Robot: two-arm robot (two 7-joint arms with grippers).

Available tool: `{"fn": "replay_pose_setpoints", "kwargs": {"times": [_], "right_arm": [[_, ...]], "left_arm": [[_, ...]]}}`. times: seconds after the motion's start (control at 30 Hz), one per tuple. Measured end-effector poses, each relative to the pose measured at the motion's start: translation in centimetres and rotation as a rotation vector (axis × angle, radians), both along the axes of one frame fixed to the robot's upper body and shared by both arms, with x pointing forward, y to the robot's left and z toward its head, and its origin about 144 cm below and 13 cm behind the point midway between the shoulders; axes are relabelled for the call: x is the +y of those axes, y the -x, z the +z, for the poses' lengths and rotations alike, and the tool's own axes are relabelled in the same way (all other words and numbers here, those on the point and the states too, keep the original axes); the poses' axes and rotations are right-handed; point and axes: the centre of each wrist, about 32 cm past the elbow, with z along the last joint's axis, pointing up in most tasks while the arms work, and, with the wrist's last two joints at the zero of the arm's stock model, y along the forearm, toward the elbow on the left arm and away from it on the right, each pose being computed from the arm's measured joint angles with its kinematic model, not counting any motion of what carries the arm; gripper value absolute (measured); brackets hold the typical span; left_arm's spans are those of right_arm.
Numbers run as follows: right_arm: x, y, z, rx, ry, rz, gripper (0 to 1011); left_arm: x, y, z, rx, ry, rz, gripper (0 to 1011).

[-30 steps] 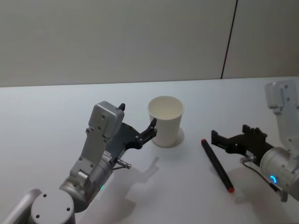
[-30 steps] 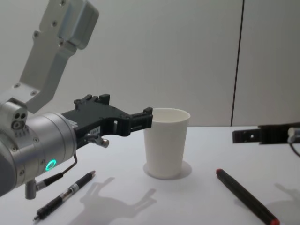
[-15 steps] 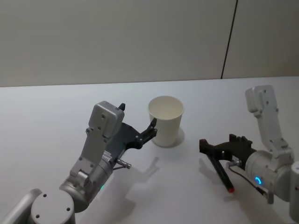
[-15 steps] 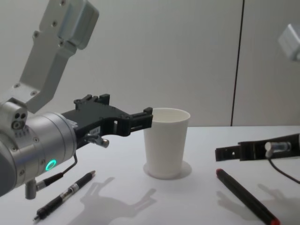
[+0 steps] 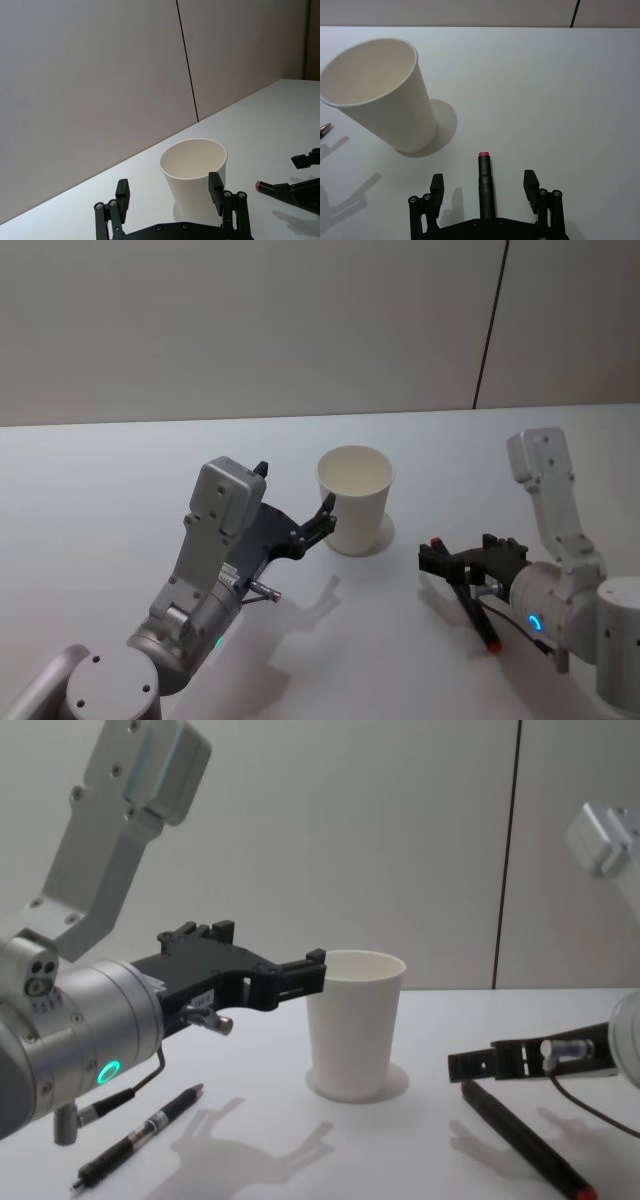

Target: Place the pen into the pen holder.

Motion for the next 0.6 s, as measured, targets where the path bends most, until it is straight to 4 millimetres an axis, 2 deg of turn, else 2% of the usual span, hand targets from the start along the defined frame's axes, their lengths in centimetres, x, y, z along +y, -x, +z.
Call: {"fn": "replay_pose_setpoints", "kwargs": {"times": [0.4,0.6], "right_arm": [[0.3,-1.4,-0.7,0.024,-0.006,-0.019,996],[0.5,-2.0,-1.0,0.033,-0.011,-0.018,882]], "left_arm": [[0.0,0.0,0.0,0.000,0.000,0.000,1004],[0.0,0.0,0.0,0.000,0.000,0.000,1004]]}}
